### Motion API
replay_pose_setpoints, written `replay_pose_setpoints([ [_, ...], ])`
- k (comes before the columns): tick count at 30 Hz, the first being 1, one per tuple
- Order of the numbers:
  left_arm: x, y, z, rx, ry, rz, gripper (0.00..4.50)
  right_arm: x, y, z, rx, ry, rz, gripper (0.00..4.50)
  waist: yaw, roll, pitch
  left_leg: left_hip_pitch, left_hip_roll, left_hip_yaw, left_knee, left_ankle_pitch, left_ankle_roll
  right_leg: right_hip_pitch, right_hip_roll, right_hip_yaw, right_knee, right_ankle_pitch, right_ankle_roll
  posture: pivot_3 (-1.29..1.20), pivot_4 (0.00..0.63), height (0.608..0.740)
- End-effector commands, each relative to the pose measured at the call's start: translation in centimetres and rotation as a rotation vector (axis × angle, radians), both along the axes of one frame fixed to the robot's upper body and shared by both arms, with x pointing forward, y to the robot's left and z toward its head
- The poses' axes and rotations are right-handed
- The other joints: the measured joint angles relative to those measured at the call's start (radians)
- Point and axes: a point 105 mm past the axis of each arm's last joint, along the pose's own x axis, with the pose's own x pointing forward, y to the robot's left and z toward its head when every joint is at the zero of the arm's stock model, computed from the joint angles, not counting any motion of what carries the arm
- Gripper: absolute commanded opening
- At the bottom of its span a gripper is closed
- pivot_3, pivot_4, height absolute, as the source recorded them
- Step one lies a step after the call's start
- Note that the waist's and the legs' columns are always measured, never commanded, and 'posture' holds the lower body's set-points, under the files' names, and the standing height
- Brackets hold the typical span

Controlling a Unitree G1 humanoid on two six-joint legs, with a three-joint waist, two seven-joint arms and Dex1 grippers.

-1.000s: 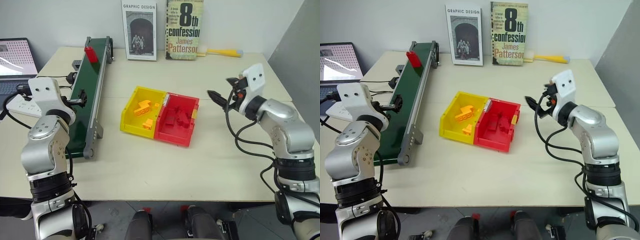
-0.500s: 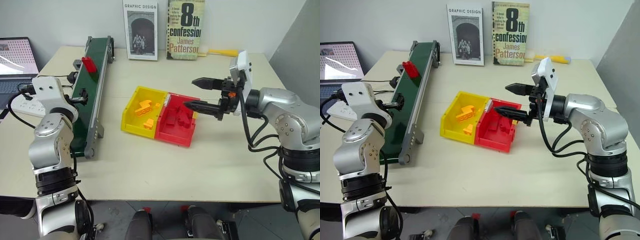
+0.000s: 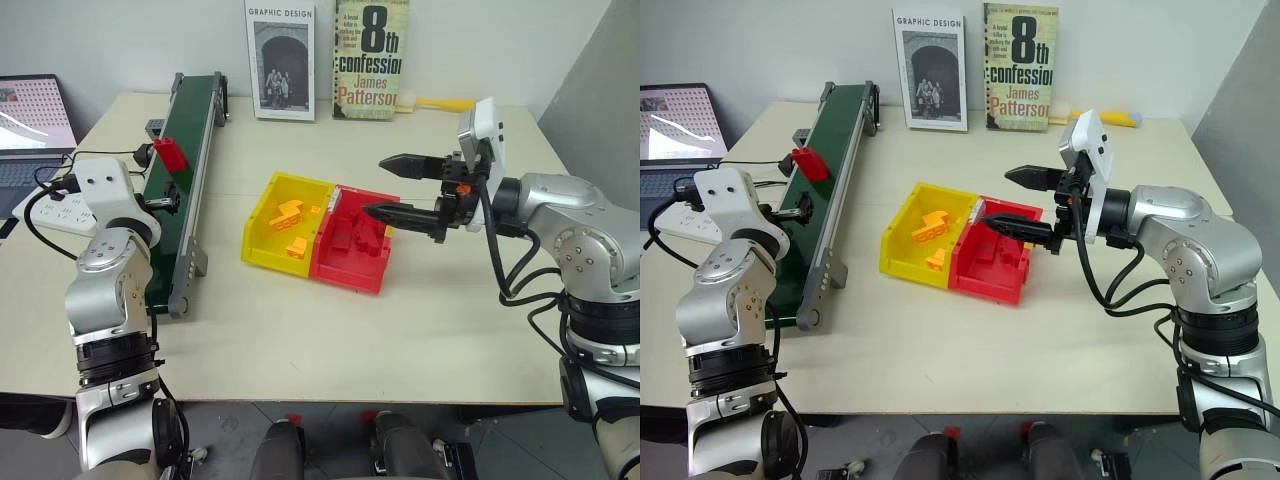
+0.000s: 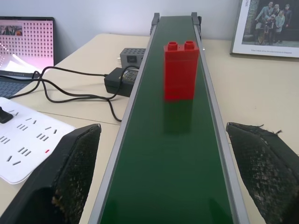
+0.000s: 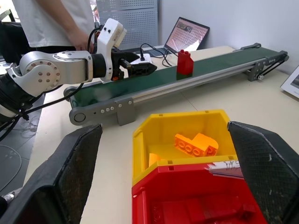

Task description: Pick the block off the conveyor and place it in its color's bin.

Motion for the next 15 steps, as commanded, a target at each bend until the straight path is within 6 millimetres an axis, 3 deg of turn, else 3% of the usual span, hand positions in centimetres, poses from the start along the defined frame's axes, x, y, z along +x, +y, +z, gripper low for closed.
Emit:
replay_pose_setpoints([
  [1, 0.06, 0.04, 1.14, 0.011, -0.048, 0.014, 4.49, -0.73, -0.02, 1.14, 0.01, -0.048, 0.014, 4.5, 0.0, 0.0, 0.0, 0.0, 0.0, 0.0, 0.0, 0.0, 0.0, 0.0, 0.0, 0.0, 0.0, 0.0, 0.0, 0.0, 0.15, 0.74],
  [15, 0.43, -0.61, 0.5, -0.014, -0.032, -0.007, 4.49, -0.72, -0.24, 1.31, 0.006, -0.046, 0.0, 4.5, 0.0, 0.0, 0.0, 0.0, 0.0, 0.0, 0.0, 0.0, 0.0, 0.0, 0.0, 0.0, 0.0, 0.0, 0.0, 0.0, 0.15, 0.74],
])
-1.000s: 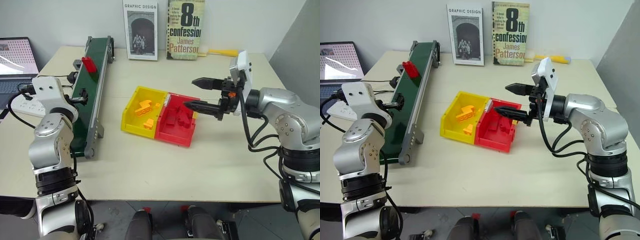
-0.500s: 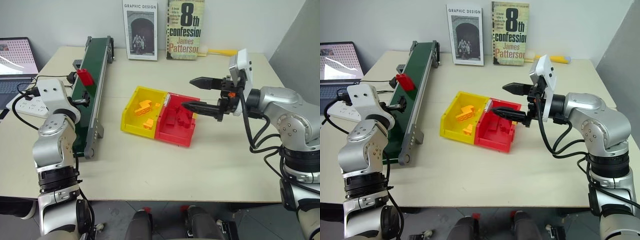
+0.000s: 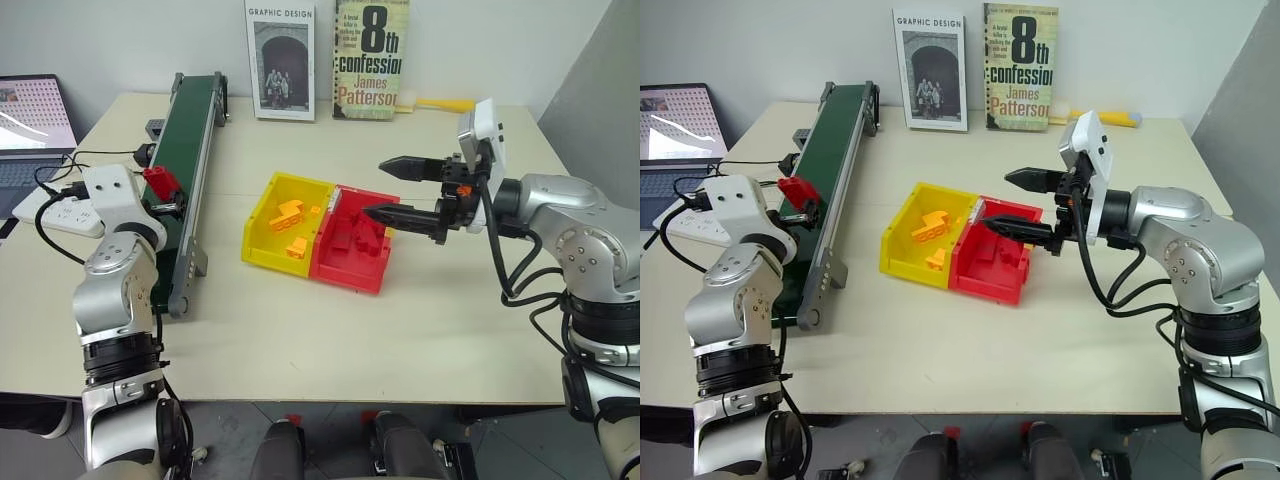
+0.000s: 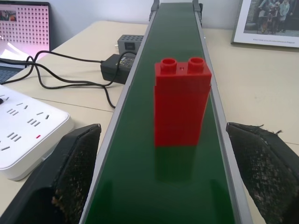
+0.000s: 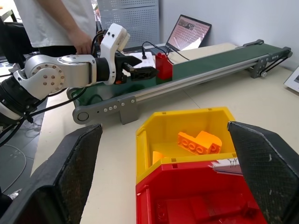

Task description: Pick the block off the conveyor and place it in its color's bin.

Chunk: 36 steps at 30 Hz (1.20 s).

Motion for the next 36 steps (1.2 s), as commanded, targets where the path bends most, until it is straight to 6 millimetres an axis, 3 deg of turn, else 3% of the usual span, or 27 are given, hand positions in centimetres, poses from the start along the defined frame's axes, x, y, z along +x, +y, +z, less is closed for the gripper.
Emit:
replay_pose_setpoints([
  [1, 0.1, -0.4, 1.7, 0.005, -0.066, -0.006, 4.49, -0.6, -0.2, 1.4, 0.008, -0.065, -0.004, 4.5, 0.0, 0.0, 0.0, 0.0, 0.0, 0.0, 0.0, 0.0, 0.0, 0.0, 0.0, 0.0, 0.0, 0.0, 0.0, 0.0, 0.15, 0.74],
  [2, 0.0, -0.5, 1.7, -0.003, -0.069, -0.009, 4.12, -0.6, -0.2, 1.4, 0.008, -0.065, -0.004, 4.5, 0.0, 0.0, 0.0, 0.0, 0.0, 0.0, 0.0, 0.0, 0.0, 0.0, 0.0, 0.0, 0.0, 0.0, 0.0, 0.0, 0.15, 0.74],
  [9, -0.5, -0.7, 1.2, -0.058, -0.049, -0.013, 2.88, -0.4, -0.3, 1.5, 0.006, -0.07, -0.011, 4.5, 0.0, 0.0, 0.0, 0.0, 0.0, 0.0, 0.0, 0.0, 0.0, 0.0, 0.0, 0.0, 0.0, 0.0, 0.0, 0.0, 0.15, 0.74],
  [16, -0.9, -1.0, 2.3, -0.058, -0.069, -0.021, 1.52, -0.2, -0.4, 1.8, 0.01, -0.079, -0.021, 4.5, 0.0, 0.0, 0.0, 0.0, 0.0, 0.0, 0.0, 0.0, 0.0, 0.0, 0.0, 0.0, 0.0, 0.0, 0.0, 0.0, 0.15, 0.74],
  [20, -0.2, -2.1, 4.2, -0.001, -0.095, -0.082, 1.53, -0.4, -0.7, 1.4, -0.048, -0.1, -0.038, 4.5, 0.0, 0.0, 0.0, 0.0, 0.0, 0.0, 0.0, 0.0, 0.0, 0.0, 0.0, 0.0, 0.0, 0.0, 0.0, 0.0, 0.15, 0.74],
  [24, 0.9, -8.0, 6.3, 0.062, -0.099, -0.395, 1.53, -0.8, -2.1, -0.3, -0.237, -0.146, -0.102, 4.5, 0.013, 0.0, 0.0, -0.002, -0.001, -0.001, 0.0, 0.0, 0.0, 0.0, 0.0, -0.001, -0.001, 0.0, 0.0, 0.0, 0.15, 0.74],
  [28, 0.1, -17.2, 6.9, 0.156, -0.052, -0.892, 1.53, -2.2, -3.7, -0.9, -0.315, -0.13, -0.153, 4.5, 0.025, 0.0, 0.0, -0.002, -0.003, -0.002, 0.0, 0.0, 0.0, 0.001, -0.001, -0.002, -0.004, 0.0, 0.0, 0.0, 0.15, 0.74],
  [32, -1.4, -22.1, 5.8, 0.208, -0.005, -1.192, 1.53, -3.2, -4.1, -1.2, -0.328, -0.12, -0.197, 4.5, 0.018, 0.0, 0.0, 0.0, -0.003, 0.0, 0.0, 0.0, 0.0, 0.002, -0.001, -0.001, -0.005, 0.0, 0.0, 0.0, 0.15, 0.74],
  [36, -2.3, -25.1, 4.0, 0.285, 0.043, -1.379, 1.53, -4.0, -4.4, -1.5, -0.322, -0.098, -0.248, 4.5, 0.002, 0.0, 0.0, 0.001, -0.001, 0.0, 0.0, 0.0, 0.0, 0.003, 0.001, 0.0, -0.004, 0.0, 0.0, 0.0, 0.15, 0.74],
])
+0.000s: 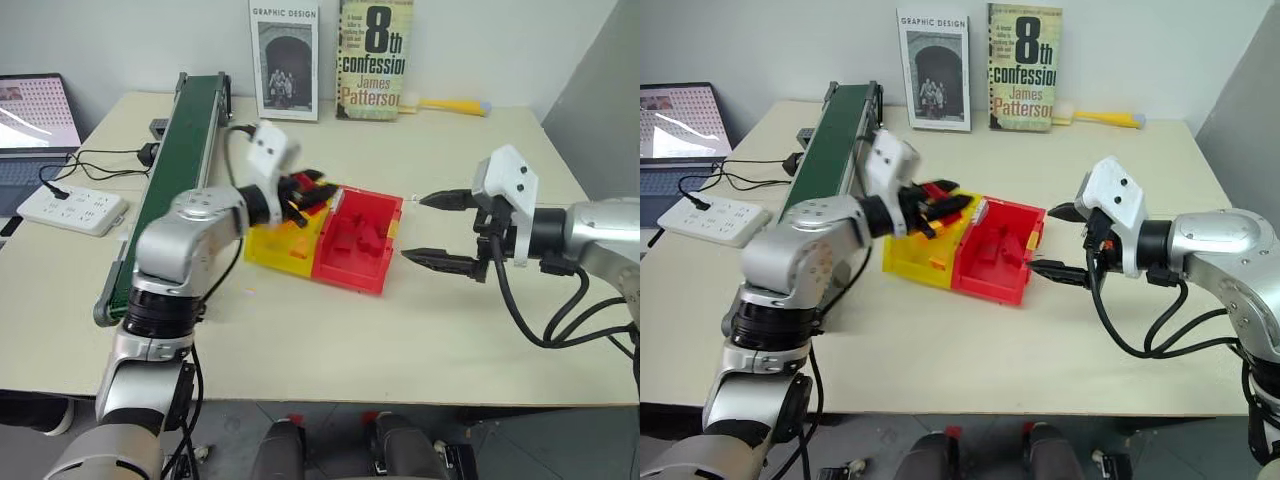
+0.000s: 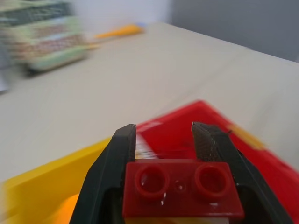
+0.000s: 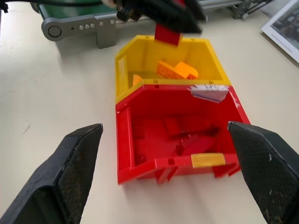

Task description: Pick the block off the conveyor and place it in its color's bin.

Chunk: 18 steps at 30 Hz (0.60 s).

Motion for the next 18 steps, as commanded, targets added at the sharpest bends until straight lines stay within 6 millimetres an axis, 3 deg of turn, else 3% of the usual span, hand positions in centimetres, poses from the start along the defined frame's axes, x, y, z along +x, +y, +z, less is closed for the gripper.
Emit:
replay_pose_setpoints([
  [1, -0.9, -2.9, -0.3, 0.084, -0.065, -0.192, 1.53, -1.2, -0.6, 0.7, 0.015, -0.036, -0.062, 4.5, -0.002, 0.0, 0.0, 0.0, 0.0, -0.001, 0.0, 0.0, 0.0, 0.001, 0.0, -0.001, 0.0, 0.0, 0.0, 0.0, 0.15, 0.74],
  [4, 0.1, -3.7, -2.3, 0.172, -0.079, -0.249, 1.88, -1.6, -1.5, 0.2, 0.026, -0.036, -0.149, 4.5, -0.002, 0.0, 0.0, 0.001, 0.0, -0.002, 0.0, 0.0, 0.0, 0.002, 0.001, -0.001, -0.001, 0.0, 0.0, 0.0, 0.15, 0.74],
  [5, 0.3, -3.8, -2.5, 0.183, -0.081, -0.26, 2.27, -1.7, -1.7, 0.1, 0.029, -0.036, -0.166, 4.5, 0.0, 0.0, 0.0, 0.001, 0.0, -0.001, 0.0, 0.0, 0.0, 0.003, 0.001, -0.001, -0.002, 0.0, 0.0, 0.0, 0.15, 0.74],
  [13, 1.0, -3.2, -1.6, 0.176, -0.121, -0.303, 3.76, -2.0, -2.2, -0.2, 0.042, -0.025, -0.212, 4.5, -0.002, 0.0, 0.0, 0.0, -0.001, -0.002, 0.0, 0.0, 0.001, 0.003, 0.001, -0.001, -0.004, 0.0, 0.0, 0.0, 0.15, 0.74],
  [16, 0.7, -0.7, -1.0, 0.195, -0.114, -0.274, 4.45, -1.7, -2.2, -0.4, 0.044, -0.016, -0.206, 4.5, -0.004, 0.0, 0.0, 0.0, -0.001, -0.001, 0.0, 0.0, 0.001, 0.003, 0.001, 0.0, -0.005, 0.0, 0.0, 0.0, 0.15, 0.74],
  [18, 0.6, 1.7, -0.5, 0.235, -0.124, -0.218, 4.45, -1.2, -2.2, -0.6, 0.044, -0.006, -0.19, 4.5, -0.012, 0.0, 0.0, 0.0, 0.0, -0.001, 0.0, 0.0, 0.001, 0.003, 0.001, 0.0, -0.004, 0.0, 0.0, 0.0, 0.15, 0.74],
])
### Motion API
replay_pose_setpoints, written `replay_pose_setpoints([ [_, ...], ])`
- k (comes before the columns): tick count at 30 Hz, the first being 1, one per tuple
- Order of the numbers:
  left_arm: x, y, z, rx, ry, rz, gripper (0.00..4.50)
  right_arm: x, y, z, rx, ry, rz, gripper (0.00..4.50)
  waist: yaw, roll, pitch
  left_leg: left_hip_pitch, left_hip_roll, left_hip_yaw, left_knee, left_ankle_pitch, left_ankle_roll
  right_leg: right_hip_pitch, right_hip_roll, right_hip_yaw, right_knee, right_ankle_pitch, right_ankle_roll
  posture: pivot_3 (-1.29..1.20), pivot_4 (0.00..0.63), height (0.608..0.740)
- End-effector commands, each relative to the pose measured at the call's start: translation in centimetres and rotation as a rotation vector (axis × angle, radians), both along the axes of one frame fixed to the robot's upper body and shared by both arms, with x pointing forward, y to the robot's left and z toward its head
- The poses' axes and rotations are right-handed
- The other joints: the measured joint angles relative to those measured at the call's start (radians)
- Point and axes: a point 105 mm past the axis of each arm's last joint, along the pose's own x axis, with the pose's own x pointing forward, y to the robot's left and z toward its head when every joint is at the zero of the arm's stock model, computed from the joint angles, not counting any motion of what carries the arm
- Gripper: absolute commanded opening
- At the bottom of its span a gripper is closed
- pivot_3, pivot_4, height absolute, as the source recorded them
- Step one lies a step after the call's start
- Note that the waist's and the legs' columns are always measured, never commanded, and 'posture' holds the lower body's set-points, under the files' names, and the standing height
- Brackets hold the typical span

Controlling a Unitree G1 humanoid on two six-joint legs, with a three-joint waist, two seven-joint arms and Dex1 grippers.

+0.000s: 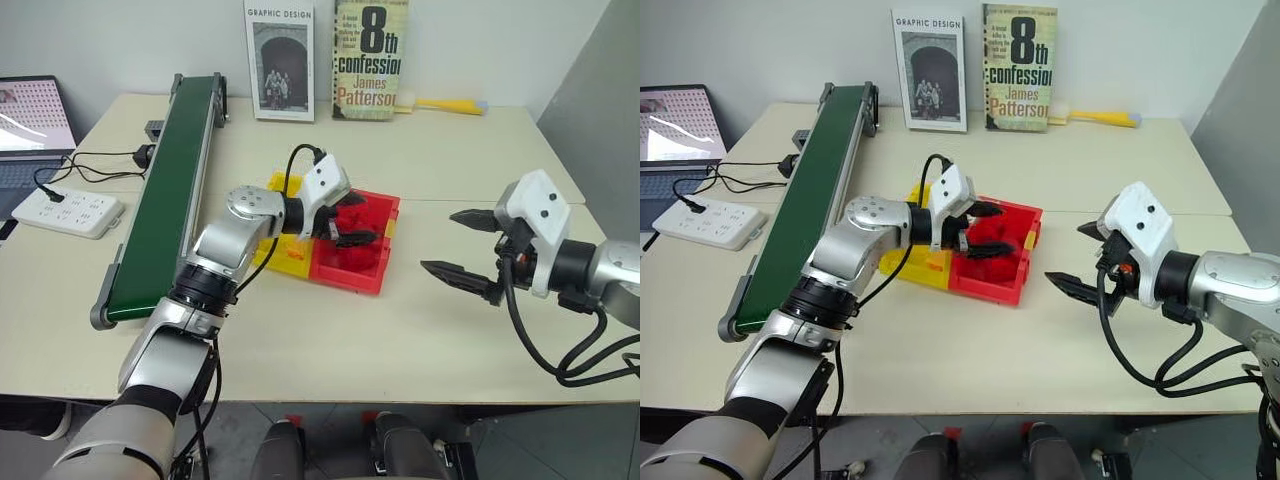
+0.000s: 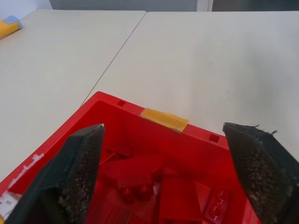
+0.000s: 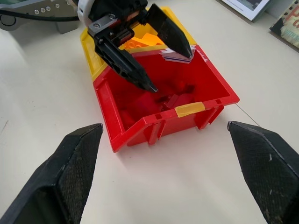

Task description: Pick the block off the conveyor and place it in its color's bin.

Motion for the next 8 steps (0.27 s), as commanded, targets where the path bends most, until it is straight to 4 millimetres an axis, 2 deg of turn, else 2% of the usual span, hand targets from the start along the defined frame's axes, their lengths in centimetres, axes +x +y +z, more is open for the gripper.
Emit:
replay_pose_setpoints([
  [1, -0.3, 4.5, 2.6, 0.027, -0.084, 0.088, 4.45, 0.6, -0.1, 0.7, 0.008, -0.033, 0.022, 4.5, -0.006, 0.0, 0.0, 0.0, 0.001, 0.001, 0.0, 0.0, 0.0, 0.0, 0.001, 0.001, 0.0, 0.0, 0.0, 0.0, 0.15, 0.74],
  [5, -1.9, 9.1, 3.0, 0.094, -0.066, 0.161, 4.45, 1.6, 0.1, 0.7, 0.021, -0.009, 0.088, 4.5, -0.008, 0.001, 0.0, 0.001, 0.002, 0.0, 0.0, 0.0, 0.0, 0.0, 0.001, 0.0, 0.0, 0.0, 0.0, 0.0, 0.15, 0.74],
  [8, -3.0, 11.7, 3.0, 0.122, -0.058, 0.239, 4.45, 2.7, 0.2, 0.7, 0.048, -0.001, 0.112, 4.5, -0.008, 0.001, 0.001, 0.001, 0.002, 0.0, 0.0, 0.0, 0.0, 0.0, 0.001, 0.0, 0.0, 0.0, 0.0, 0.0, 0.15, 0.74],
])
